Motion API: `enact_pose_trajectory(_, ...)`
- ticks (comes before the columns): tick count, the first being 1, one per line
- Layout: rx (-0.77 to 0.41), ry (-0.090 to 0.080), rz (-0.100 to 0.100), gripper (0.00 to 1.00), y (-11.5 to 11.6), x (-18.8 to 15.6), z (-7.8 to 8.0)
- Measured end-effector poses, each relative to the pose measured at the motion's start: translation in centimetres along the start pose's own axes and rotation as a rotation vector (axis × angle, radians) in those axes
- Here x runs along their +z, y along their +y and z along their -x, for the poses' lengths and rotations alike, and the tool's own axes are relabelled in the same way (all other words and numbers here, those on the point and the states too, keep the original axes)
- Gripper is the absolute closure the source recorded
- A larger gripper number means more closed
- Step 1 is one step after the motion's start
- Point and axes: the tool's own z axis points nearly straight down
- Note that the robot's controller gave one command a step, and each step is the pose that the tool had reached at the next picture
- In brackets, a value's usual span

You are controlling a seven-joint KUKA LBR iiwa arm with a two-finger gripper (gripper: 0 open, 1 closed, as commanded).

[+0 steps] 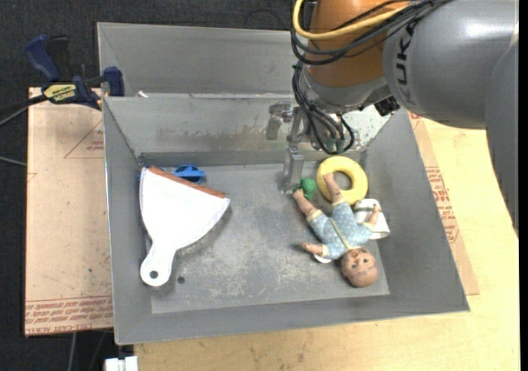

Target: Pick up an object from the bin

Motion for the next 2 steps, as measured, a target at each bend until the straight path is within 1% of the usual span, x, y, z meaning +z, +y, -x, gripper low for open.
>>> enact_pose_trajectory(1, 0.001, -0.007, 0.001, 0.0, 0.0, -0.5, 0.1)
enact_pose_trajectory(2, -0.086, -0.011, 0.0, 0.0, 1.8, 2.7, -0.5)
